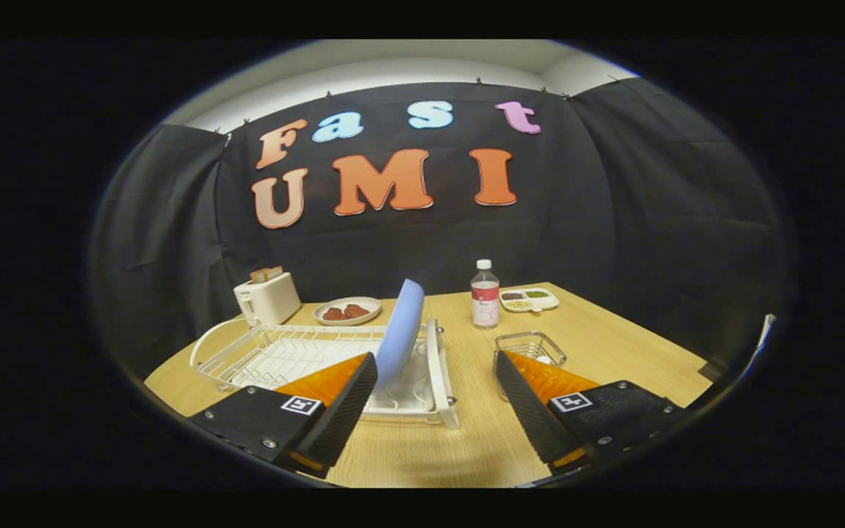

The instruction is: Take the plate from the dish rack, then take the spoon from the basket and place it into the plate.

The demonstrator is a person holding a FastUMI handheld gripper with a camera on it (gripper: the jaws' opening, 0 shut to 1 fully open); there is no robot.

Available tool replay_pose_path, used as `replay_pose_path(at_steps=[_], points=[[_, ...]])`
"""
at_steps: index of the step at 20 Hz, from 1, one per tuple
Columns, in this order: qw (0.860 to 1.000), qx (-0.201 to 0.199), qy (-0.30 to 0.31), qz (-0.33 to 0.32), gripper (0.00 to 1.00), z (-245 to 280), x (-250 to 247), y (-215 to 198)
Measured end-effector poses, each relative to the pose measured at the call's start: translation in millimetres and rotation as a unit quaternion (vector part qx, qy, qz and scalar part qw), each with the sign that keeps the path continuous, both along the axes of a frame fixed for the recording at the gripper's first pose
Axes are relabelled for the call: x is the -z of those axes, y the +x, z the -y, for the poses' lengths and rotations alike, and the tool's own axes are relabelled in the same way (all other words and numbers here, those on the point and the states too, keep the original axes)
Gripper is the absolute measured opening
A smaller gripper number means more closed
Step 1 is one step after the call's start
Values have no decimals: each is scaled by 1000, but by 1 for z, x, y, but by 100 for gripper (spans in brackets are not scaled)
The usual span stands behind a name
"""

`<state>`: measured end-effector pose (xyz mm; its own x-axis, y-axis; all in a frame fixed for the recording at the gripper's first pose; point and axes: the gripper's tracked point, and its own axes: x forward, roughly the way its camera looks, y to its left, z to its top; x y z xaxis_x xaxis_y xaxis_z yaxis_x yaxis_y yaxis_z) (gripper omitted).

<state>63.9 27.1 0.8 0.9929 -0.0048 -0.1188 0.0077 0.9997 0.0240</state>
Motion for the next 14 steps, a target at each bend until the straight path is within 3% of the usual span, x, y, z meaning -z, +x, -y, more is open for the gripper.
replay_pose_path(at_steps=[3, 6, 10, 14], points=[[1000, -6, -2, -17, 97, -11, -2, 21], [999, -21, -12, -31, 89, -28, -3, 36], [998, -1, -51, -42, 80, -30, 0, 61], [996, 19, -38, -79, 73, -32, 19, 86]])
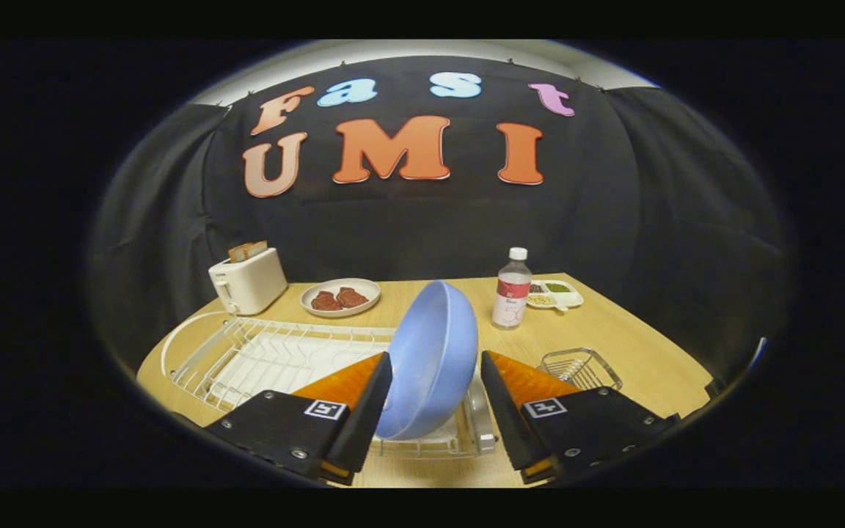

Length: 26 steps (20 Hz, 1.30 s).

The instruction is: Take the plate from the dish rack, then take the spoon from the basket and place it into the plate.

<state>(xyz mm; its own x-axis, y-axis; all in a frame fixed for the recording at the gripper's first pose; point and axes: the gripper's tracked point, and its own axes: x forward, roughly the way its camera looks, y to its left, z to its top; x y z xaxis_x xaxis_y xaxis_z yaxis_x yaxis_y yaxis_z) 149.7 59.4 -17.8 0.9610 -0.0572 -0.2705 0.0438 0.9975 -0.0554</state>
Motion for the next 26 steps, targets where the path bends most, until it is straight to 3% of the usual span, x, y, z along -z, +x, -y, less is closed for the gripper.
replay_pose_path(at_steps=[3, 6, 10, 20, 26], points=[[1000, 21, 3, -13, 61, 4, 9, 10], [999, 46, 5, -22, 38, 11, 11, 12], [997, 73, -12, -20, 30, 12, 6, 12], [988, 102, -115, 34, 20, -7, -37, 11], [986, 109, -110, 64, 20, -3, -60, -2]])
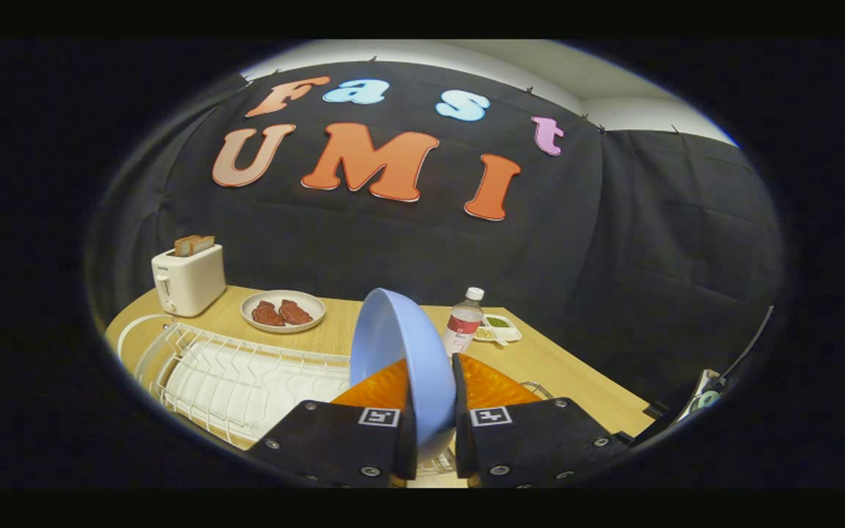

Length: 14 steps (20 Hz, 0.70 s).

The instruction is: Take the plate from the dish rack, then take the spoon from the basket and place it into the plate.

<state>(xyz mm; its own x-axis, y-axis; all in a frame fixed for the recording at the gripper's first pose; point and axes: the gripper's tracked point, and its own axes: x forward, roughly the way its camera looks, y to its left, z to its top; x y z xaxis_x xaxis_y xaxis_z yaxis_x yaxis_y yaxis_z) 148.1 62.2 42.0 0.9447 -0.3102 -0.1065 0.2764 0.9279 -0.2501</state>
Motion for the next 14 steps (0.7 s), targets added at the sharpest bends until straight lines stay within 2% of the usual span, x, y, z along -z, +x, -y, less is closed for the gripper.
replay_pose_path(at_steps=[3, 6, 14], points=[[1000, -14, 26, 6, 20, 0, -6, -15], [996, -47, 71, -3, 20, -8, -4, -33], [986, -83, 146, 7, 20, -3, 3, -99]])
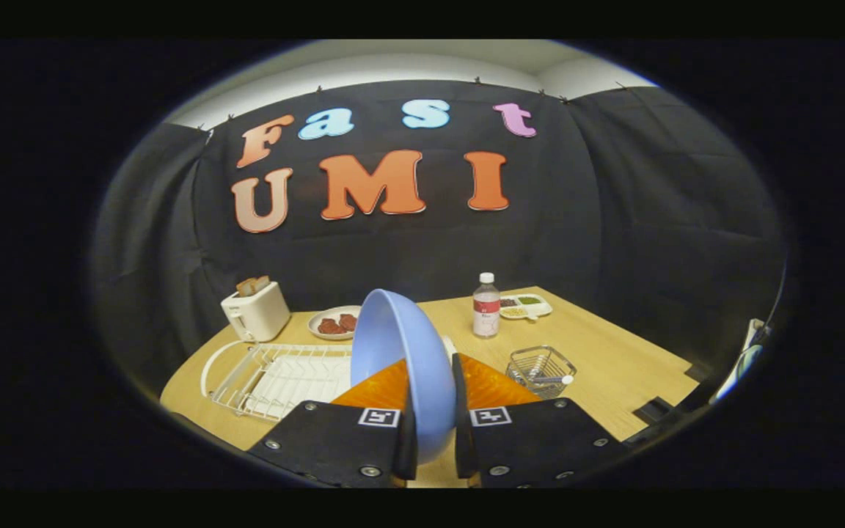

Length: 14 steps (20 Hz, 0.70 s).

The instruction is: Take the plate from the dish rack, then take the spoon from the basket and place it into the plate.

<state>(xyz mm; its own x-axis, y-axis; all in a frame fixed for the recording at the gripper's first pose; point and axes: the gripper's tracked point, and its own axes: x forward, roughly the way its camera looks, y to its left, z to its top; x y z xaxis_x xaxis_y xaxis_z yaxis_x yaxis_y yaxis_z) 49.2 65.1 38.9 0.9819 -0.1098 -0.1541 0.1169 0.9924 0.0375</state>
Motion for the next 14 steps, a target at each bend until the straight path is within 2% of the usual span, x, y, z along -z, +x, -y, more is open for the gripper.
replay_pose_path(at_steps=[8, 14], points=[[995, -45, 89, -24, 20, 3, 43, -53], [980, -79, 173, -60, 20, -1, 94, -85]])
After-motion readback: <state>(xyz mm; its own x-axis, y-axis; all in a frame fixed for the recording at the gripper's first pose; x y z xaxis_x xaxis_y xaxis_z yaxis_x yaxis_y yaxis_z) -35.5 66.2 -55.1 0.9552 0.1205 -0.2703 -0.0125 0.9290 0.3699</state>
